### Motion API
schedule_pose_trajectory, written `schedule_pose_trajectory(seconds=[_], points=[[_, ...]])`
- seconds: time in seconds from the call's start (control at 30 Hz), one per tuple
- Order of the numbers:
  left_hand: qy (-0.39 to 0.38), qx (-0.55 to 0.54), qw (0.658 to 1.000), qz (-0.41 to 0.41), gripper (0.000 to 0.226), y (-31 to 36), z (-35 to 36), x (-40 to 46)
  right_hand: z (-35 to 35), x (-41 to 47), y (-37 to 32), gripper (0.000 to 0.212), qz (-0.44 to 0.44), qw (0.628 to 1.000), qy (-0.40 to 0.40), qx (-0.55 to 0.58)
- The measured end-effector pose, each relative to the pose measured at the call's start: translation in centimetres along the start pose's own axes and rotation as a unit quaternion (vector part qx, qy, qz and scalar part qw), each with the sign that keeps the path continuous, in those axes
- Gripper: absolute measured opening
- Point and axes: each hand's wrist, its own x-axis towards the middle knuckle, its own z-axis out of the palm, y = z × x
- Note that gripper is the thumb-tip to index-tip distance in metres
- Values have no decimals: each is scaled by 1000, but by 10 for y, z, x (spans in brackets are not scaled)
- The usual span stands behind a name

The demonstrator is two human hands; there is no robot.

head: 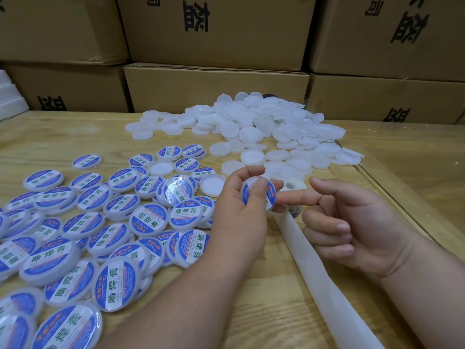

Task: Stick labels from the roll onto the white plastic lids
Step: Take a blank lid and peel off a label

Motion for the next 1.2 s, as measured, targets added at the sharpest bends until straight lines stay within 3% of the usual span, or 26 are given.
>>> schedule_pose_trajectory(seconds=[0.1, 0.4, 0.5, 0.57, 0.67, 0.73, 0.77, 0.8, 0.87, 0.97, 1.2], points=[[9, 10, 1000, 7, 20, -3, -1, 1, -1, 0, 0, 76, 1, 1000, -29, -1], [18, -8, 1000, -15, 21, -4, -1, 4, -6, -2, -2, 85, -12, 999, -46, 13], [31, -25, 999, -9, 26, -6, -2, 5, -7, -1, -1, 77, -42, 999, -6, -8], [45, -27, 999, -11, 29, -6, -3, 6, -7, 3, 1, 61, -93, 993, 76, -21], [57, -4, 998, -22, 23, -6, -4, 8, -8, 10, 7, 26, -228, 937, 250, -85], [60, 1, 998, -33, 15, -3, -4, 7, -9, 16, 14, 14, -294, 858, 371, -198], [58, -8, 997, -43, 25, -2, -4, 7, -10, 18, 17, 11, -311, 814, 411, -267], [60, -19, 996, -59, 38, 0, -4, 7, -12, 21, 19, 8, -318, 780, 423, -335], [73, -37, 993, -84, 57, 2, -4, 7, -13, 25, 24, 17, -282, 749, 397, -449], [95, -28, 992, -79, 70, 3, -5, 6, -15, 29, 28, 30, -219, 755, 341, -516], [98, -8, 993, -58, 40, -5, -7, 10, -11, 25, 24, 23, -233, 708, 362, -560]])
